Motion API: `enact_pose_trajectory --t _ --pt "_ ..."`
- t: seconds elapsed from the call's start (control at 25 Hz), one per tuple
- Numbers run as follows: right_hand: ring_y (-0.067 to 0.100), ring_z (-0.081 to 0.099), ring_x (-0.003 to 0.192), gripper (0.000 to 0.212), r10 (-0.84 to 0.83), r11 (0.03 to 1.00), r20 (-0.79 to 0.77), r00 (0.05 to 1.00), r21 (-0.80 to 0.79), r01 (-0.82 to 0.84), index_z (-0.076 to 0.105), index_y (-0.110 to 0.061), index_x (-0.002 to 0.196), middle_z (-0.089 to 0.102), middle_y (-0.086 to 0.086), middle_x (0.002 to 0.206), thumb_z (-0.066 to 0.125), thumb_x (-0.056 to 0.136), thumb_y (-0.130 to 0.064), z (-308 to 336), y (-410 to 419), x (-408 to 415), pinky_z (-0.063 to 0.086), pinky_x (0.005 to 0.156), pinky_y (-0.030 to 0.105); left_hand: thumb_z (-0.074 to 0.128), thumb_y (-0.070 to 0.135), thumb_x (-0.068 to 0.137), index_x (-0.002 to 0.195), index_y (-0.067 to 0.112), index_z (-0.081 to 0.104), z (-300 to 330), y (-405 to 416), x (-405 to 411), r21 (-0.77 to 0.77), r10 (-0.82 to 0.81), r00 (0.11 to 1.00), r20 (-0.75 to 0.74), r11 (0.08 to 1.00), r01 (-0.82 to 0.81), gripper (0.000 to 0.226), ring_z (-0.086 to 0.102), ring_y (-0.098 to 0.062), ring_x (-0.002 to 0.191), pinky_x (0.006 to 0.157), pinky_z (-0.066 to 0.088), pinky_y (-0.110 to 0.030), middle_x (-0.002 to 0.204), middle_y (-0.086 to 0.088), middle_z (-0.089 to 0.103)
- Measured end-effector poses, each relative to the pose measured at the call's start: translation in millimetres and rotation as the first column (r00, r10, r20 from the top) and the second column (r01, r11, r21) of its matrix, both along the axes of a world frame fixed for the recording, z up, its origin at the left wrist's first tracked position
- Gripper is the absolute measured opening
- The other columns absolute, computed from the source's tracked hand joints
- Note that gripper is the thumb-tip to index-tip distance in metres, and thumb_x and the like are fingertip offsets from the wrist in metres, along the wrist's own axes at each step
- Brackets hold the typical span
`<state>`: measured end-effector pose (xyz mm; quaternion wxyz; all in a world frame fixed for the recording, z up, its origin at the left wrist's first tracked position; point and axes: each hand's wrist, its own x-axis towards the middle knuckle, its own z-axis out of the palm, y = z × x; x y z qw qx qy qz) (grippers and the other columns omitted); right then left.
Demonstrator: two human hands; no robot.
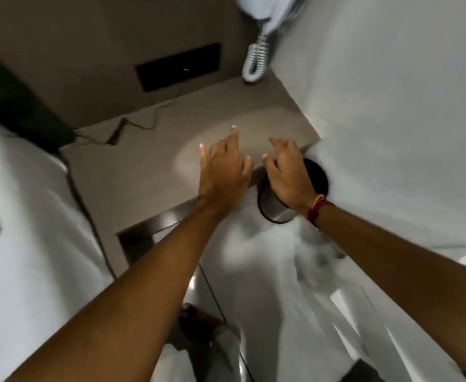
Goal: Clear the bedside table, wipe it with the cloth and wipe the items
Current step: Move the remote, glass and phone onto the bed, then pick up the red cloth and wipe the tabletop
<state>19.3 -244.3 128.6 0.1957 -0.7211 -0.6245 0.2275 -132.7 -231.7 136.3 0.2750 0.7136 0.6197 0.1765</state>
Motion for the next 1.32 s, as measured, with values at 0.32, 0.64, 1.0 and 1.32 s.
enact_pose_trajectory --t 0.32,0.64,1.0,1.32 --pt "0.03 0.038 0.145 0.048 -0.431 0.901 0.079 0.899 0.093 0.423 0.045 -0.01 0.151 0.039 0.014 0.155 0.047 0.106 -0.025 64 -243 251 0.037 0.117 0.04 0.044 0.034 0.109 0.161 0.013 0.03 39 -193 271 0.064 -0.503 0.859 0.099 0.864 0.499 0.058 0.039 -0.026 0.15 0.122 0.033 -0.038 0.161 -0.008 0.044" --pt "0.045 0.048 0.126 0.049 -0.643 0.723 0.135 0.754 -0.218 0.656 0.049 -0.004 0.143 0.045 0.023 0.139 0.052 0.101 -0.029 35 -410 329 0.041 0.112 0.048 0.052 0.034 0.101 0.137 0.004 0.05 28 -318 382 -0.224 -0.574 0.816 -0.07 0.806 0.548 0.047 0.053 -0.039 0.129 0.103 0.049 -0.05 0.136 -0.021 0.056" --pt "0.029 0.064 0.114 0.051 -0.852 0.477 -0.349 0.391 -0.208 0.854 0.06 -0.006 0.137 0.066 0.013 0.122 0.065 0.087 -0.004 18 -399 329 0.053 0.105 0.038 0.07 0.034 0.09 0.094 -0.002 0.07 4 -304 397 -0.489 -0.121 0.921 0.371 0.818 0.304 0.036 0.071 -0.036 0.09 0.081 0.061 -0.05 0.095 -0.018 0.074" --pt "0.028 0.062 0.117 0.039 -0.643 0.544 -0.669 0.372 -0.058 0.837 0.067 -0.014 0.123 0.059 0.015 0.13 0.065 0.085 -0.024 66 -244 261 0.056 0.098 0.042 0.067 0.02 0.079 0.077 0.013 0.062 47 -176 316 -0.621 0.469 0.461 0.753 0.739 0.262 0.009 0.058 -0.024 0.083 0.058 0.043 -0.031 0.077 -0.001 0.064"
